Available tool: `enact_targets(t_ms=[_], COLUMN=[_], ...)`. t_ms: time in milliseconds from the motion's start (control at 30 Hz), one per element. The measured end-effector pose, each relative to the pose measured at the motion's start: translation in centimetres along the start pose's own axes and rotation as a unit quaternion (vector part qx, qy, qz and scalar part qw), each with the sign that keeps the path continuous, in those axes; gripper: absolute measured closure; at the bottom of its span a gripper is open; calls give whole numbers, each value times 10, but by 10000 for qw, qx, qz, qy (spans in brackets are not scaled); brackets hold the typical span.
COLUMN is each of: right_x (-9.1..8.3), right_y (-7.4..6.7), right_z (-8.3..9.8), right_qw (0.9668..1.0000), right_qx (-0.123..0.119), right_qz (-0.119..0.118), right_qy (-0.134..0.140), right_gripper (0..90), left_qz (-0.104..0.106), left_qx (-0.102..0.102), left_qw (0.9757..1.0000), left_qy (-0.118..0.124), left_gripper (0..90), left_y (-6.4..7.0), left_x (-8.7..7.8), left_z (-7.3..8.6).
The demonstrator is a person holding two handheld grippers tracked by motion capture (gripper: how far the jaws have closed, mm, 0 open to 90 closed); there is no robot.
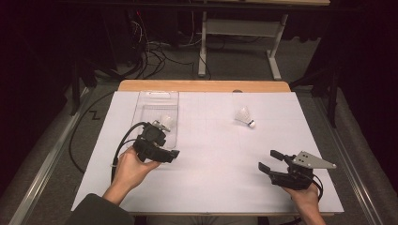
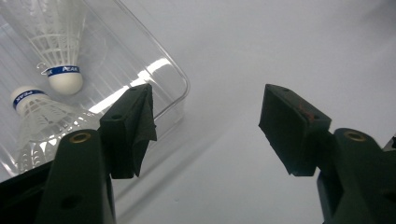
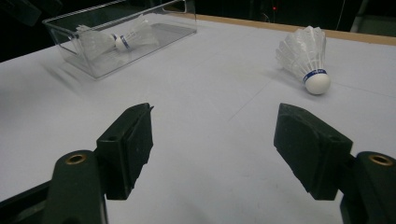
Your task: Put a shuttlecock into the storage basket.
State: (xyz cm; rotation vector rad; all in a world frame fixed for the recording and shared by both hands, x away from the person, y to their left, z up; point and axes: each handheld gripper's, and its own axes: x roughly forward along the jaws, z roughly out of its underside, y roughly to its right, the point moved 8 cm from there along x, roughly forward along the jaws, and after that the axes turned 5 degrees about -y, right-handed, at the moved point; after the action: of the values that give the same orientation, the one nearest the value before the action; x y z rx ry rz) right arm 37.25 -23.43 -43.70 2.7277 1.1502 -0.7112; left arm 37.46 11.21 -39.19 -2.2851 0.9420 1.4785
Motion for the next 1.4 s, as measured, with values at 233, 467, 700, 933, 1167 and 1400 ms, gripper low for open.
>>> enact_targets(t_ms=[233,467,700,933,1167,1400], right_x=[0,0,1,1,3,3], right_y=[0,0,1,4,5,5], right_z=[0,0,0,1,2,3], right_qw=[10000,10000,10000,10000,9999,9998], right_qx=[-18,1,15,54,64,88], right_qz=[0,4,34,70,106,145], right_qy=[10,16,-6,-2,-48,-58], right_gripper=[289,289,288,287,286,285], left_qz=[28,83,141,193,250,355], left_qx=[124,143,188,264,221,126], left_qw=[9999,9997,9994,9985,9980,9961], left_qy=[82,192,252,433,542,796], left_gripper=[363,371,372,370,373,371], left_y=[10,16,23,28,27,25], left_x=[4,11,18,25,34,39], left_z=[3,9,16,23,33,40])
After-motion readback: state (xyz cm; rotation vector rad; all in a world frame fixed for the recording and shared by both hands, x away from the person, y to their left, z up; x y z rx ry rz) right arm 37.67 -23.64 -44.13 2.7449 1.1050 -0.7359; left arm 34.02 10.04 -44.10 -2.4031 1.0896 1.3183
